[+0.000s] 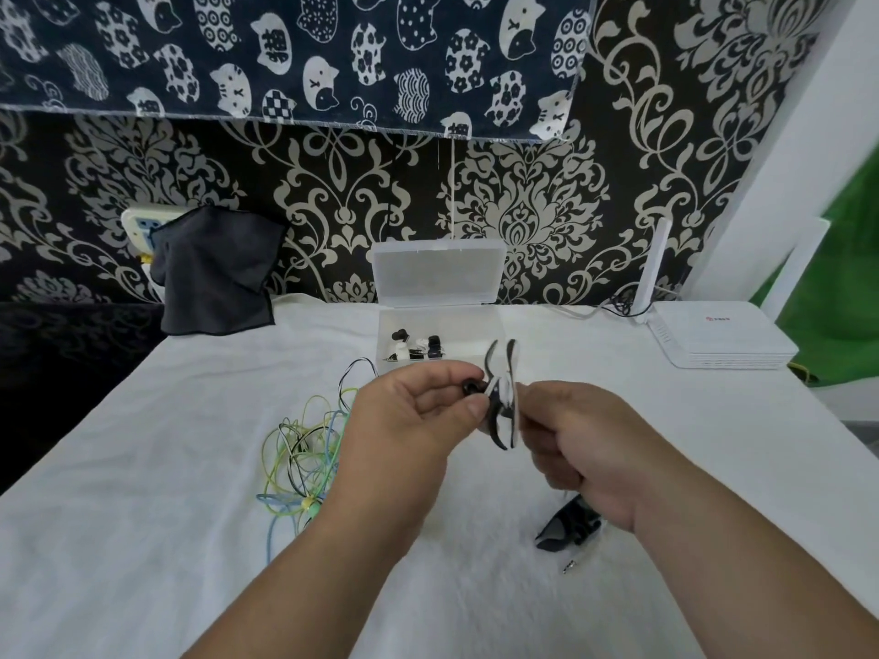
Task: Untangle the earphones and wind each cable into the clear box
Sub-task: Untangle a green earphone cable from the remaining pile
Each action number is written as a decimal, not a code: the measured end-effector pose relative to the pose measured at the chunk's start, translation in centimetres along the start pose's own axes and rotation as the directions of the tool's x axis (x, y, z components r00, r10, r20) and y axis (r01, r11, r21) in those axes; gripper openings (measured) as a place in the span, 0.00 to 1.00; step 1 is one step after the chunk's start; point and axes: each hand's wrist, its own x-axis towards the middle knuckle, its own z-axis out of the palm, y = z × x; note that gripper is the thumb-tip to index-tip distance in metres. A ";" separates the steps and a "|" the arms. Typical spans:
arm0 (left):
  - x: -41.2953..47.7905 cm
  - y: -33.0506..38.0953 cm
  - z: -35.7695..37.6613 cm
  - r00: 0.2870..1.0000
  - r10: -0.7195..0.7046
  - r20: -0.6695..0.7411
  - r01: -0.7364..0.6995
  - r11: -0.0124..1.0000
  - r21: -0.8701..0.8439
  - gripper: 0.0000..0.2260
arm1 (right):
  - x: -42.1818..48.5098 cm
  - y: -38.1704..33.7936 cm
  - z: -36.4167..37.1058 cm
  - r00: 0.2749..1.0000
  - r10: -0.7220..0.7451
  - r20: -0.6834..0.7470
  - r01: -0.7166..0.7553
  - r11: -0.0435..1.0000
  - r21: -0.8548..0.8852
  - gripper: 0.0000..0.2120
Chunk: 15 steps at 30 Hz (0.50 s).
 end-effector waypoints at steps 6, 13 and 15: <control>0.4 -0.4 -0.4 0.992 0.012 -0.124 -0.012 1.000 -0.002 0.09 | -0.6 0.3 1.0 0.992 -0.045 0.118 0.075 0.961 -0.266 0.18; 0.9 -0.2 -1.2 0.971 0.110 -0.214 -0.060 0.972 0.228 0.09 | -1.3 -0.1 0.8 0.962 -0.053 0.266 0.164 0.896 -0.413 0.16; 1.0 -0.1 -1.4 0.962 0.177 -0.207 -0.090 0.923 0.373 0.10 | -1.6 -0.4 0.6 0.956 -0.066 0.286 0.189 0.884 -0.428 0.15</control>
